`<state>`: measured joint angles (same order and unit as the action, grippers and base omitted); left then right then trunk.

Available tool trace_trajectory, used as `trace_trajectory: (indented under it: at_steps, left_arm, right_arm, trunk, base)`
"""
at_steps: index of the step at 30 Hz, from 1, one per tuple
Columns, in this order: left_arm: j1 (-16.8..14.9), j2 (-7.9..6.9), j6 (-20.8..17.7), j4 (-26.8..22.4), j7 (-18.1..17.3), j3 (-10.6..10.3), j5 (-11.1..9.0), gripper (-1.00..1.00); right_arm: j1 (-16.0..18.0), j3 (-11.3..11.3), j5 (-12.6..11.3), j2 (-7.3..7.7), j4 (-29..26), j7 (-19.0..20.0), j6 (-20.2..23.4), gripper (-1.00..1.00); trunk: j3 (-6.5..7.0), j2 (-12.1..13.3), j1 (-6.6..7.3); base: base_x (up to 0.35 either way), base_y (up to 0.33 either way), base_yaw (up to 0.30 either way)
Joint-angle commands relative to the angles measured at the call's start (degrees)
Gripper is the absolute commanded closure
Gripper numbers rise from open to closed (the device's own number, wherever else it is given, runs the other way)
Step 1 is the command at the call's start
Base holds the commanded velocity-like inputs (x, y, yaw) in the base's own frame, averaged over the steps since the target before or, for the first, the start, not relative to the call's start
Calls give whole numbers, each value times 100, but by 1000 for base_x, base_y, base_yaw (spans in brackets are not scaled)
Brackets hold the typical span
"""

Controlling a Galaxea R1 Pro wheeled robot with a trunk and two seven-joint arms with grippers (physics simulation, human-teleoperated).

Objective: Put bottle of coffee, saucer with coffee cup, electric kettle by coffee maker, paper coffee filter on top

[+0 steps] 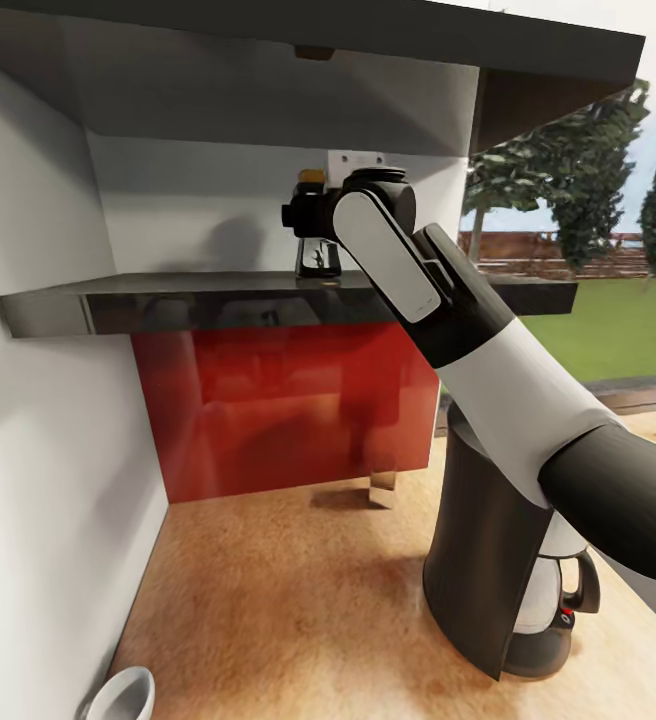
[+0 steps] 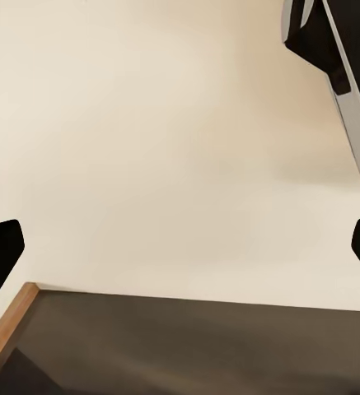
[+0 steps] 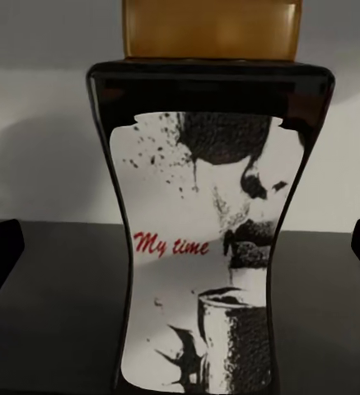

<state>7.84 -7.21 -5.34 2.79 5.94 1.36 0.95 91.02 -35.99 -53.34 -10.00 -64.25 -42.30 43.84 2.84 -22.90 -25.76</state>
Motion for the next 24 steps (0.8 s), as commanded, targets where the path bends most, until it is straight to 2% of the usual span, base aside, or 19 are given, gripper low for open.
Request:
trace_trajectory:
  at_steps: [1,24]
  left_arm:
    - [4,0,-19,-6,13,14,11,-100]
    - [7,0,-28,-6,13,14,11,-100]
  right_arm:
    - [4,-6,-54,0,-5,-59,2,-100]
    - [4,-4,-54,0,-8,-67,2,-100]
  trunk:
    - [-1,-2,-2]
    - [-1,-2,-2]
  base:
    - [88,0,0]
    - [62,0,0]
